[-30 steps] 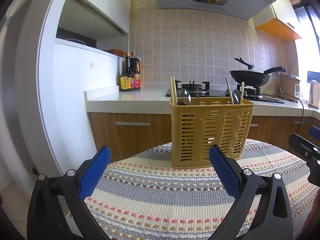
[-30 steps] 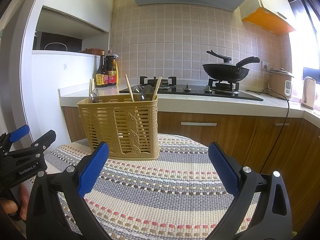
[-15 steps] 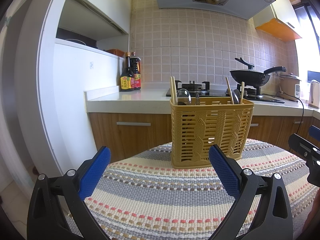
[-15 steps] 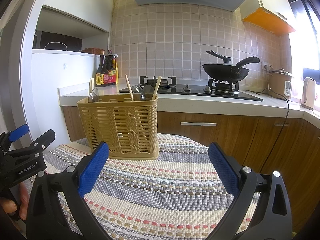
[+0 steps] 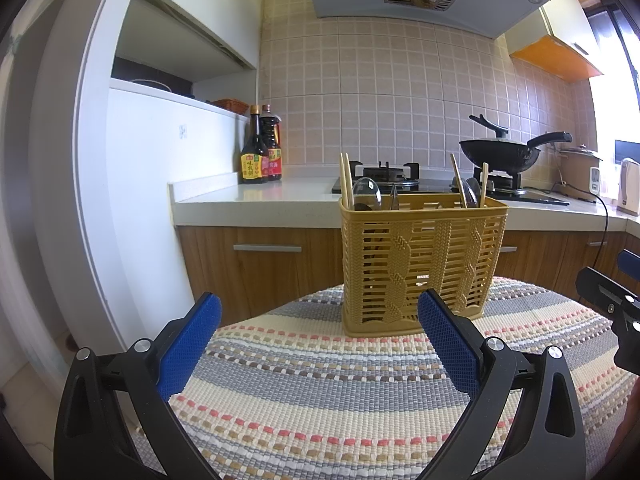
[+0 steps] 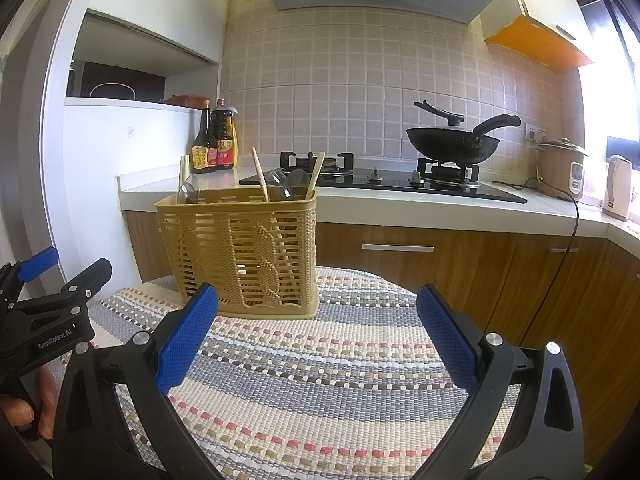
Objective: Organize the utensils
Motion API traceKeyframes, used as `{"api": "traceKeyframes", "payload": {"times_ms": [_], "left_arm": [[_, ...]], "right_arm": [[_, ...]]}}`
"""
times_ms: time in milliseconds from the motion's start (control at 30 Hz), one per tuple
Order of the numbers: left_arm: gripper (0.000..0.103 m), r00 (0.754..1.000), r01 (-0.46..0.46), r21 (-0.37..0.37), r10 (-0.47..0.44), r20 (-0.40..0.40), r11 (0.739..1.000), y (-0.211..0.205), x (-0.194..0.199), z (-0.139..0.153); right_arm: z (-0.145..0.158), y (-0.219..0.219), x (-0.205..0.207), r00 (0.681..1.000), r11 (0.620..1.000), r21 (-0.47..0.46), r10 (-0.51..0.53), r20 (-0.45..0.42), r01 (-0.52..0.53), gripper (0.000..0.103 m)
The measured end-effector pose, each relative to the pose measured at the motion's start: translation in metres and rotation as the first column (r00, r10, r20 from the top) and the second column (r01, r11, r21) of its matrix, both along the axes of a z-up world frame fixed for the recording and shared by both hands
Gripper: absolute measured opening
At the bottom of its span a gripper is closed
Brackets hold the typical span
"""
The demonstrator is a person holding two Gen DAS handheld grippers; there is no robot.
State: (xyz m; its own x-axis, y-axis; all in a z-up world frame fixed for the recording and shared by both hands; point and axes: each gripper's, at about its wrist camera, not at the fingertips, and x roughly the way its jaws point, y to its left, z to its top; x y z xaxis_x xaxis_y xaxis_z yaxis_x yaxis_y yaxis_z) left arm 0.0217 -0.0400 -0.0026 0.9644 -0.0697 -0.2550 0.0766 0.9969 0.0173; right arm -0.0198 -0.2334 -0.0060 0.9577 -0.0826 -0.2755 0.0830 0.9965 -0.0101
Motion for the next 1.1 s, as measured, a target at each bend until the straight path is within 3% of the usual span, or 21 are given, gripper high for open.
{"api": "traceKeyframes", "payload": {"times_ms": [800, 1100], "left_arm": [[0.096, 0.999, -0.023, 0.046, 0.021, 0.035, 0.999, -0.0065, -0.0052, 0.0008], [0.096, 0.999, -0.023, 0.027, 0.022, 0.04, 0.999, -0.0027, -0.0065, 0.003]], "right_arm": [[0.0003, -0.0002, 0.0001, 1.0, 1.0, 0.0, 0.0, -0.002, 0.0, 0.095], [0.0003, -0.0005, -0.0001, 1.0, 1.0, 0.0, 0.001, -0.002, -0.001, 0.095]]}}
